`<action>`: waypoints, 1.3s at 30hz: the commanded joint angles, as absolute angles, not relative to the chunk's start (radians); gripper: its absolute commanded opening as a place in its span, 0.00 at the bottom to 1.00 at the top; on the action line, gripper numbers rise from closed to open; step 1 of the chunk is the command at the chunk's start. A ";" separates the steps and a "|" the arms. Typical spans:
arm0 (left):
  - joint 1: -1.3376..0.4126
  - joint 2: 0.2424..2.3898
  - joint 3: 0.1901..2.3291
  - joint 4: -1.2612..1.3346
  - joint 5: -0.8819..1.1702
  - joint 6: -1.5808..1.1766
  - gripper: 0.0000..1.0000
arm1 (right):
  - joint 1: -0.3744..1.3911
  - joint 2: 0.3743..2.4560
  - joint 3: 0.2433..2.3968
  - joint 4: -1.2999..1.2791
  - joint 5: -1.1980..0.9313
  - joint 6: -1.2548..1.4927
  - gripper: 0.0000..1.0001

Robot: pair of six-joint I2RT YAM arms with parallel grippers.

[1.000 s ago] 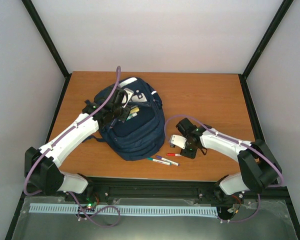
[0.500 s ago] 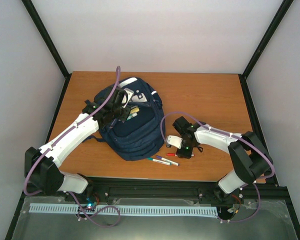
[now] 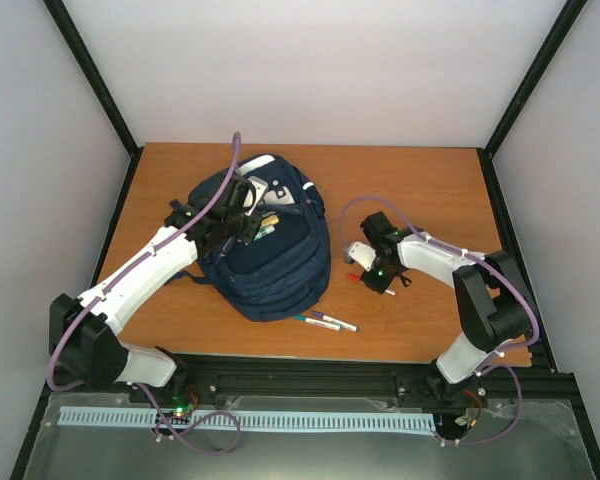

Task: Pack the student bag
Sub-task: Adjust the stationery at the center of the board, then pick up the stationery from the center of the board.

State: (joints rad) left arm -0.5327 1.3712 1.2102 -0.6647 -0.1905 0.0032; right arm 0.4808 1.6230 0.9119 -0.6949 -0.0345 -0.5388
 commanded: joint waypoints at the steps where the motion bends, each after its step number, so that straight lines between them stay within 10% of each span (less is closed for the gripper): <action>1: -0.517 1.368 1.253 -0.610 -0.186 -0.017 0.09 | 0.415 1.646 0.971 -0.723 -0.041 -0.479 0.23; 11: -0.517 1.369 1.254 -0.611 -0.178 -0.018 0.10 | 0.413 1.630 0.962 -0.779 -0.038 -0.461 0.38; 39: -0.517 1.365 1.261 -0.619 -0.153 -0.025 0.11 | 0.370 1.550 1.031 -0.821 -0.032 -0.503 0.03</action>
